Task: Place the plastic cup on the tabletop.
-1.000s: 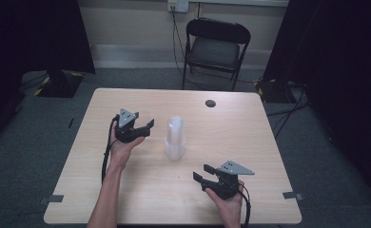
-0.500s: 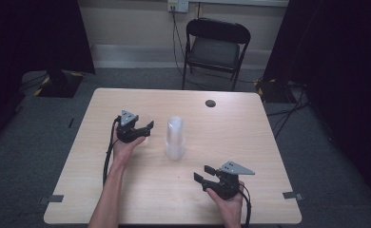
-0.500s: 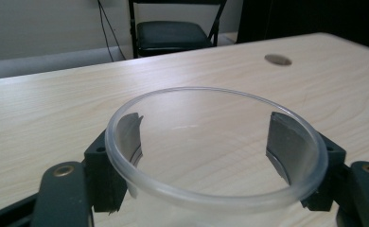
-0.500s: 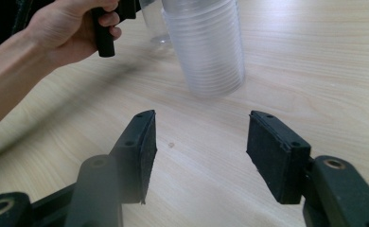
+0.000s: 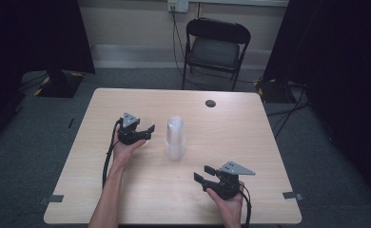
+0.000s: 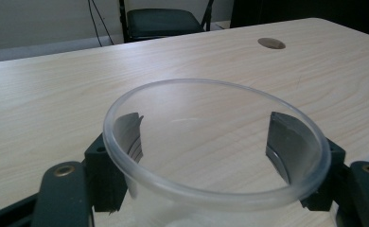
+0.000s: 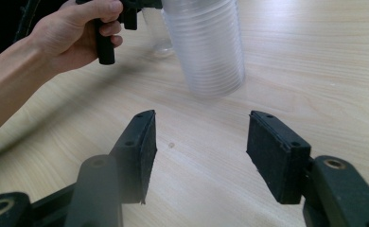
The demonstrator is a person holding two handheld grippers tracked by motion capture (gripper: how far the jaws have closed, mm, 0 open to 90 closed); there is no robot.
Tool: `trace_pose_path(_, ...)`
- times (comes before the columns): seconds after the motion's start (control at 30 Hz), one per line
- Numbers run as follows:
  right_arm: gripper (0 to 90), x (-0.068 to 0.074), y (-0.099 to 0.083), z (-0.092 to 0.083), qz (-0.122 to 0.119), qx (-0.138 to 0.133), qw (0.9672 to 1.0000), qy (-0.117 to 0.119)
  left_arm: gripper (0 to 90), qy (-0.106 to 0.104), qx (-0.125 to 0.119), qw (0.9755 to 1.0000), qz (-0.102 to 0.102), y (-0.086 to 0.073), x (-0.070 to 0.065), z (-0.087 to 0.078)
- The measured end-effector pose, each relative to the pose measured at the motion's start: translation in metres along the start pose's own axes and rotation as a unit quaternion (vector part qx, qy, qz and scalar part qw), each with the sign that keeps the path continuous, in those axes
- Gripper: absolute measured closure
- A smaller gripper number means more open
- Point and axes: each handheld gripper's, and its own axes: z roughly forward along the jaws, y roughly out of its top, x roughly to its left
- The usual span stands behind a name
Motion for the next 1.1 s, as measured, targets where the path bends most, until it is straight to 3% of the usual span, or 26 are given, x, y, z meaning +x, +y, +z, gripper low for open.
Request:
trace_pose_path(0.27,42.5,0.001,0.000,0.002,0.000,0.000,1.0000,0.000,26.8,0.002,0.009,0.9998,-0.015,-0.005,-0.001,-0.004)
trace_pose_path(0.33,42.5,0.001,0.000,0.002,-0.001,0.000,1.0000,0.001,25.9,0.006,0.022,0.9997,-0.002,-0.006,-0.002,-0.005)
trace_pose_path(0.5,42.4,0.001,0.000,0.002,0.000,0.000,1.0000,0.000,20.9,0.000,0.025,0.9997,0.000,-0.008,-0.003,-0.004)
trace_pose_path(0.6,42.3,0.001,-0.001,0.001,0.000,-0.001,1.0000,0.000,16.1,-0.004,0.020,0.9997,-0.015,-0.009,-0.002,-0.005)
trace_pose_path(0.83,42.1,0.000,-0.001,0.002,0.000,-0.001,1.0000,0.000,15.7,-0.017,0.034,0.9991,-0.021,-0.014,-0.001,-0.009)
trace_pose_path(0.97,42.0,0.000,-0.001,0.001,0.001,-0.002,1.0000,-0.001,15.8,-0.020,0.039,0.9982,-0.042,-0.016,-0.004,-0.013)
trace_pose_path(1.03,42.1,-0.001,-0.001,0.001,0.002,-0.002,1.0000,-0.001,15.8,-0.022,0.048,0.9980,-0.035,-0.015,-0.004,-0.015)
trace_pose_path(1.07,42.0,-0.001,-0.001,0.001,0.004,-0.002,1.0000,-0.002,15.8,-0.022,0.043,0.9979,-0.044,-0.015,-0.006,-0.016)
trace_pose_path(1.1,42.1,-0.001,-0.001,0.001,0.003,-0.003,1.0000,-0.003,15.8,-0.021,0.048,0.9982,-0.030,-0.014,-0.005,-0.017)
